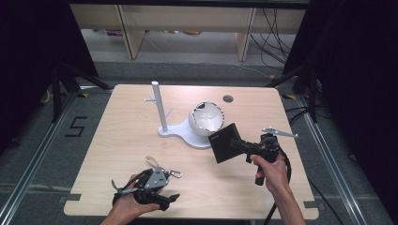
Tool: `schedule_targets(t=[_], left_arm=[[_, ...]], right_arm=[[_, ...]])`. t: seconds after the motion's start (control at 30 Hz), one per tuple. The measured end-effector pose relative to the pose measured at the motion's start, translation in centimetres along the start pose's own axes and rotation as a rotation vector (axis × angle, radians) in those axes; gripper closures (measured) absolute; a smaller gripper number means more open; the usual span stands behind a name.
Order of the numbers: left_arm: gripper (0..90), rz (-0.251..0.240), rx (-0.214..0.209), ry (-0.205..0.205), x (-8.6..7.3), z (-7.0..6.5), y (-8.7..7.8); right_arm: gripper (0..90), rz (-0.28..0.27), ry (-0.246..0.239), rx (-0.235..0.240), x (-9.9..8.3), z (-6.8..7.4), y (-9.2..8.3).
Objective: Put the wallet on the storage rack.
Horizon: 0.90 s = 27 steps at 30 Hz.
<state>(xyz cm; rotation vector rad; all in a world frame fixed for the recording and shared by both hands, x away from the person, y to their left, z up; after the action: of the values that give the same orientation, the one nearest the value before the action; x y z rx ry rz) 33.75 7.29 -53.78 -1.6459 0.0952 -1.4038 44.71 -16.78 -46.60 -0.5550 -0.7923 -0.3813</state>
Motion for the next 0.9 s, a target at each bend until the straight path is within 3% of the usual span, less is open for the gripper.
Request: schedule_targets(t=[0.1,0.13,0.23,0.27,0.3,0.37,0.43,0.5,0.63,0.9], left_arm=[[26.6,-0.004,0.009,-0.017,-0.5,0.3,-0.6],[26.6,-0.002,0.013,-0.018,-0.7,0.5,-0.9],[26.6,0.006,0.042,-0.018,-1.4,1.2,-1.3],[26.6,-0.010,0.038,-0.054,-1.3,1.0,-1.3],[26.5,-0.006,0.042,-0.037,-1.5,1.3,-1.5],[26.5,0.004,0.049,-0.027,-1.7,1.6,-1.7],[26.5,-0.002,0.052,-0.043,-1.7,1.6,-1.7],[26.5,0.002,0.066,-0.037,-1.8,1.8,-1.7],[26.5,0.008,0.062,-0.028,-2.0,1.9,-1.7],[25.7,0.000,0.052,-0.034,-2.1,1.8,-1.6]], right_arm=[[77.0,-0.022,-0.010,-0.006,1.0,-0.5,-0.4],[77.1,-0.028,0.013,-0.019,1.3,-0.6,-0.4],[77.1,-0.051,-0.014,-0.028,2.7,-1.2,-0.5],[77.0,-0.058,-0.014,-0.027,3.2,-1.3,-0.4],[77.1,-0.054,0.008,-0.033,3.4,-1.3,-0.4],[77.1,-0.064,-0.014,-0.034,4.4,-1.4,-0.1],[77.1,-0.067,0.021,-0.030,5.1,-1.3,0.1],[77.1,-0.074,-0.002,-0.040,5.8,-1.8,0.4],[77.1,-0.080,0.021,-0.056,7.6,-2.2,1.7],[77.0,-0.072,0.050,-0.079,9.3,-3.1,4.5]])
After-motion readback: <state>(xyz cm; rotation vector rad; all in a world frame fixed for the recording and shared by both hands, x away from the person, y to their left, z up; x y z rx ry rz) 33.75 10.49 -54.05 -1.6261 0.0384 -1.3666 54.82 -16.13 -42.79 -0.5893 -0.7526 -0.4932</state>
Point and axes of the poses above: each handheld gripper's, and its own axes: y roughly forward along the jaws, x roughly out of its top, z roughly to its left, the point moved 10 cm from there along y, roughly forward along the jaws, and after that the axes turned 5 degrees about x, right-handed, at the moved point
